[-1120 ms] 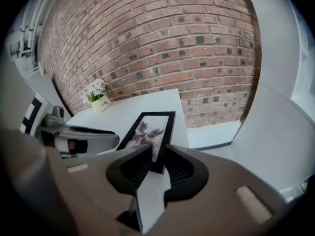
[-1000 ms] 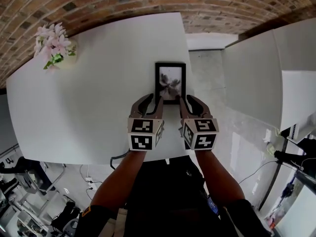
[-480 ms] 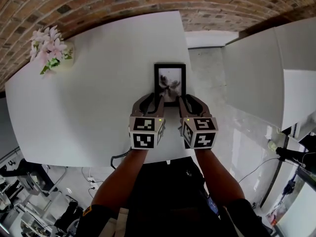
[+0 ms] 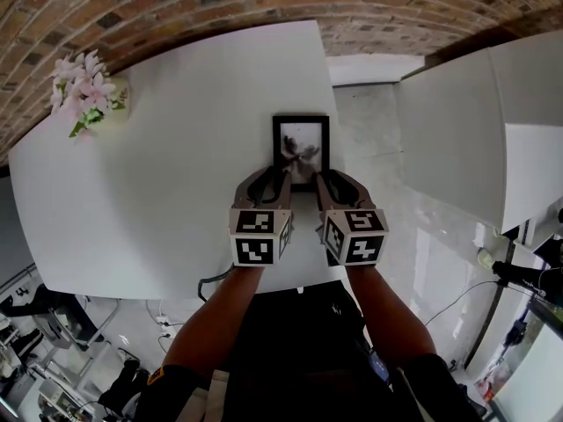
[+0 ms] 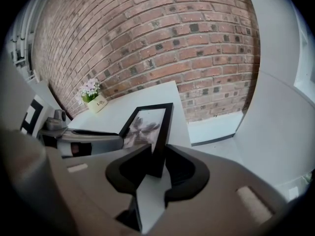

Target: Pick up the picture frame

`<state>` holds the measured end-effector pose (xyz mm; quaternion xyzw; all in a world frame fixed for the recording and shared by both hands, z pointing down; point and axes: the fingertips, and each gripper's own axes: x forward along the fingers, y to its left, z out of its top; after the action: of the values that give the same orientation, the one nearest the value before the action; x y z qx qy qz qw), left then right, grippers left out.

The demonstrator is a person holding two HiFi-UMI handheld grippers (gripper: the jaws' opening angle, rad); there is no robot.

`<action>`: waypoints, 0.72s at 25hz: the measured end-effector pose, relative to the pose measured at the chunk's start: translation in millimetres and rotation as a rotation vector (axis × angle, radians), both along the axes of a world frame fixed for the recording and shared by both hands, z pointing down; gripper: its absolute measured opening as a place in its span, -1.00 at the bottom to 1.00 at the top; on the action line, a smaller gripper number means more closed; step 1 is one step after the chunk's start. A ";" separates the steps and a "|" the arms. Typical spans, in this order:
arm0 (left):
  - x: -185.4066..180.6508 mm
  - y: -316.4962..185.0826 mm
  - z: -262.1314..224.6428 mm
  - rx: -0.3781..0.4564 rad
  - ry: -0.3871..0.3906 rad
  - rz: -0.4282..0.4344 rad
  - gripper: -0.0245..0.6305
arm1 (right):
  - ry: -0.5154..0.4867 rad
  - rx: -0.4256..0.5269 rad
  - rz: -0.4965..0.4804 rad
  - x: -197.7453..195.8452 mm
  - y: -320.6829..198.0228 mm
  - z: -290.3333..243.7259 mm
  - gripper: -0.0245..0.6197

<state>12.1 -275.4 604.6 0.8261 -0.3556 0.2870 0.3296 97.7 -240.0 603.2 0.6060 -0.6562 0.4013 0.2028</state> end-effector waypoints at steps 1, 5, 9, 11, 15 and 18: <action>0.0 -0.3 0.0 -0.001 0.001 -0.003 -0.59 | -0.001 0.000 -0.001 0.0 -0.1 0.0 -0.64; -1.4 -1.4 -0.5 -0.007 0.006 -0.014 -0.60 | -0.006 -0.002 -0.010 -1.3 -0.8 -1.4 -0.65; -2.9 0.3 -4.1 -0.013 0.016 -0.032 -0.60 | -0.011 0.008 -0.016 -2.9 0.1 -7.5 -0.65; -3.5 1.3 -8.4 -0.006 0.017 -0.039 -0.60 | -0.015 0.017 -0.018 -3.4 1.1 -11.5 -0.65; -5.0 4.3 -19.3 0.012 0.023 -0.053 -0.60 | -0.019 0.041 -0.027 -4.0 2.4 -22.2 -0.65; -6.4 7.6 -29.3 0.029 0.029 -0.066 -0.60 | -0.023 0.062 -0.031 -4.9 4.7 -32.2 -0.65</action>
<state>5.7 -267.8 575.3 0.8227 -0.3821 0.2586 0.3320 92.8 -235.2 571.0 0.5969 -0.6799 0.3847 0.1827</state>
